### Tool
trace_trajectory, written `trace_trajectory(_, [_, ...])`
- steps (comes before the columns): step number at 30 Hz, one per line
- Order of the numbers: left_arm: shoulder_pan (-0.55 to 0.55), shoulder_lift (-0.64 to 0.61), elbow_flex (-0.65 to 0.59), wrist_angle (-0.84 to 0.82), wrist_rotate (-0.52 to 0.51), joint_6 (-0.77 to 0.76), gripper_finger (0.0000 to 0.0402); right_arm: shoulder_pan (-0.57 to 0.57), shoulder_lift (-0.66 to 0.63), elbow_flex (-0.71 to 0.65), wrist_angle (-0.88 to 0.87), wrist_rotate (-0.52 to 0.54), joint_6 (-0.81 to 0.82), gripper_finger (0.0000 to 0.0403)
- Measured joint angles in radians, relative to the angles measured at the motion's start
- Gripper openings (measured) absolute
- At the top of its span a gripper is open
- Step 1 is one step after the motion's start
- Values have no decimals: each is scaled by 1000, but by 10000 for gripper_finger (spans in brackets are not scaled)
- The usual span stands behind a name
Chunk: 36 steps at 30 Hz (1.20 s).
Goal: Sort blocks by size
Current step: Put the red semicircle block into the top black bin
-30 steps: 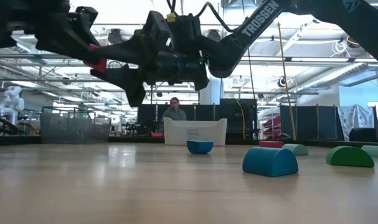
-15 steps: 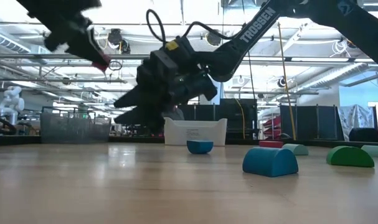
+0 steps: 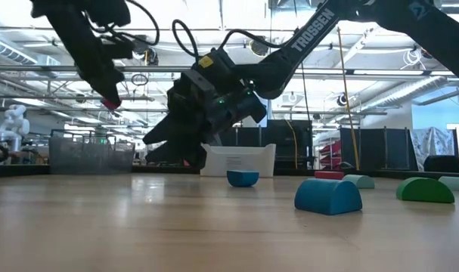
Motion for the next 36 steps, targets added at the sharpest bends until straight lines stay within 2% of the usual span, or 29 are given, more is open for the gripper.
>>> trace_trajectory(6, [222, 0, 0, 84, 160, 87, 92, -4, 0, 0, -27, -4, -8, 180])
trace_trajectory(13, [428, 35, 0, 116, 305, 99, 92, -26, -16, 0, -78, -9, -42, 180])
trace_trajectory(18, [510, 130, 0, 131, 395, 119, 92, -35, -76, 0, -149, -25, -126, 180])
trace_trajectory(24, [555, 236, 0, 157, 403, 147, 116, -33, -144, 0, -321, -27, -258, 180])
trace_trajectory(26, [565, 256, 0, 159, 403, 146, 120, -36, -162, 0, -416, 17, -294, 180])
trace_trajectory(31, [578, 290, 0, 160, 403, 144, 124, -50, -201, 0, -642, 276, -370, 180])
trace_trajectory(33, [578, 296, 0, 159, 403, 142, 125, -59, -212, 0, -714, 318, -393, 180])
trace_trajectory(36, [578, 299, 0, 158, 403, 120, 126, -75, -219, 0, -762, 313, -423, 180])
